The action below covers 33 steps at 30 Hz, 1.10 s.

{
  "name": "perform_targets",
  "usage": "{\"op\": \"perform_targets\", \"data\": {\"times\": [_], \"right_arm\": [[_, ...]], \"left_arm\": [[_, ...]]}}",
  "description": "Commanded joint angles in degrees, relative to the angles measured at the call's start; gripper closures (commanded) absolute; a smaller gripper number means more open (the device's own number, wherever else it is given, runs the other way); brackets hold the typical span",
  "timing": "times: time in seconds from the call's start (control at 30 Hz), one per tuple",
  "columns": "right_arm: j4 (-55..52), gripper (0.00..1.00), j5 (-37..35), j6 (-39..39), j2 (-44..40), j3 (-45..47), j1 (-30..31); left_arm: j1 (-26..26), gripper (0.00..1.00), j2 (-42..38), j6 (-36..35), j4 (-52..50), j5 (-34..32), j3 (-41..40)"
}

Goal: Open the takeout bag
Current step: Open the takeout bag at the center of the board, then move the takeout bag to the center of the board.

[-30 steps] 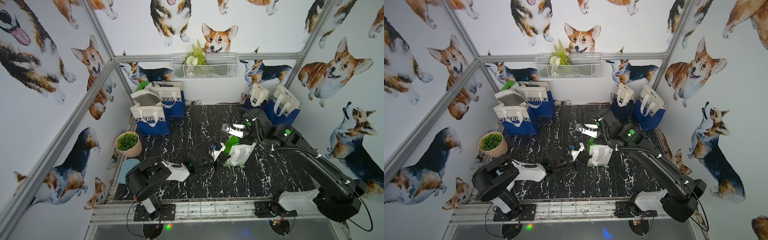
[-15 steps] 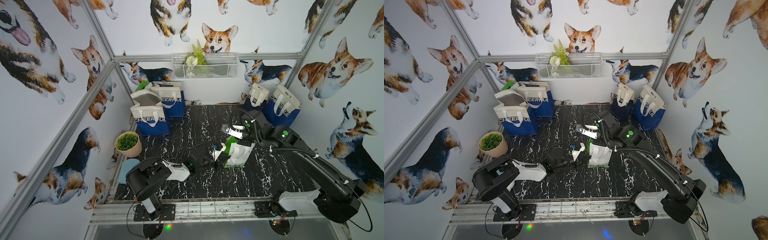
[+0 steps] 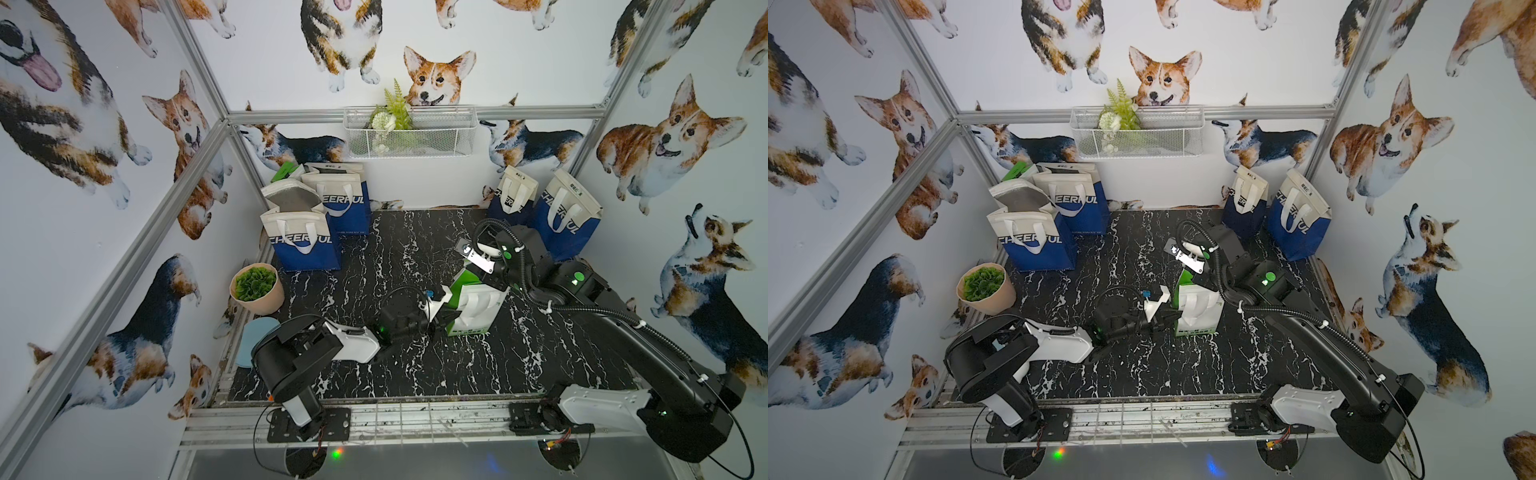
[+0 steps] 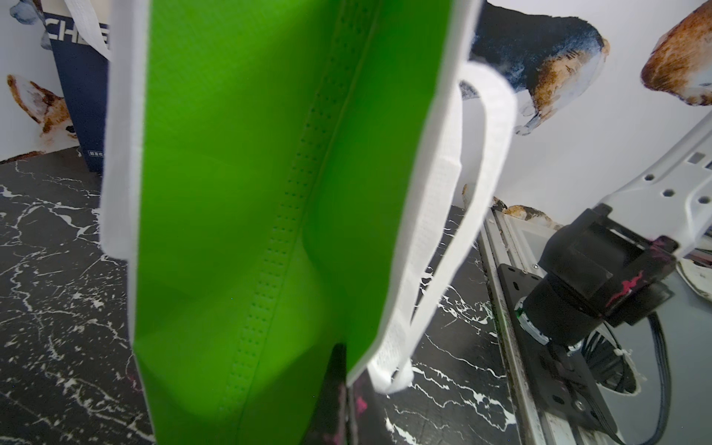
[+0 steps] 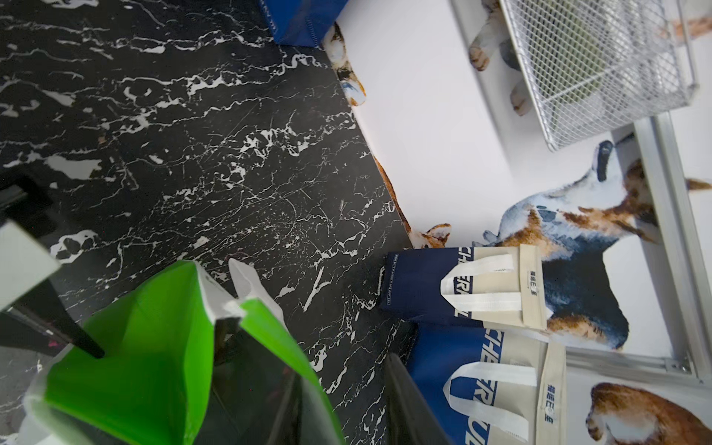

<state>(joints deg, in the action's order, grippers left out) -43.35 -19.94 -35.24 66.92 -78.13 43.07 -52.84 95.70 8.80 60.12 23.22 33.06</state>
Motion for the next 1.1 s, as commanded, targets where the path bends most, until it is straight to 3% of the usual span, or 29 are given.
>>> {"op": "perform_targets", "data": {"times": [0.0,0.2,0.3,0.67,0.8,0.9,1.07], "right_arm": [[3.5,0.61,-2.1,4.0,-1.5,0.7,-0.2],[6.9,0.56,-3.5,11.9,-2.3,2.7,-1.2],[8.3,0.52,3.6,20.3,-5.8,4.5,-1.1],[19.3,0.51,8.9,34.3,-29.2,23.2,-0.8],[22.5,0.52,12.4,37.1,-33.5,27.1,0.3],[23.0,0.54,14.3,38.6,-33.6,27.9,1.2],[23.1,0.54,16.5,40.6,-33.5,28.9,1.8]], "left_arm": [[-0.1,1.00,-0.3,-1.1,-1.3,-0.5,-0.2],[0.0,1.00,-2.0,-0.9,-2.6,-1.5,0.2],[-0.1,1.00,-3.2,-1.4,-5.0,-3.2,0.6],[0.8,1.00,-11.2,-9.0,-21.0,-17.3,4.1],[4.9,1.00,-12.4,-9.3,-20.3,-17.8,3.3],[7.6,1.00,-12.5,-13.8,-20.4,-21.0,3.5],[15.4,1.00,-12.4,-16.2,-21.8,-20.3,5.1]]}}
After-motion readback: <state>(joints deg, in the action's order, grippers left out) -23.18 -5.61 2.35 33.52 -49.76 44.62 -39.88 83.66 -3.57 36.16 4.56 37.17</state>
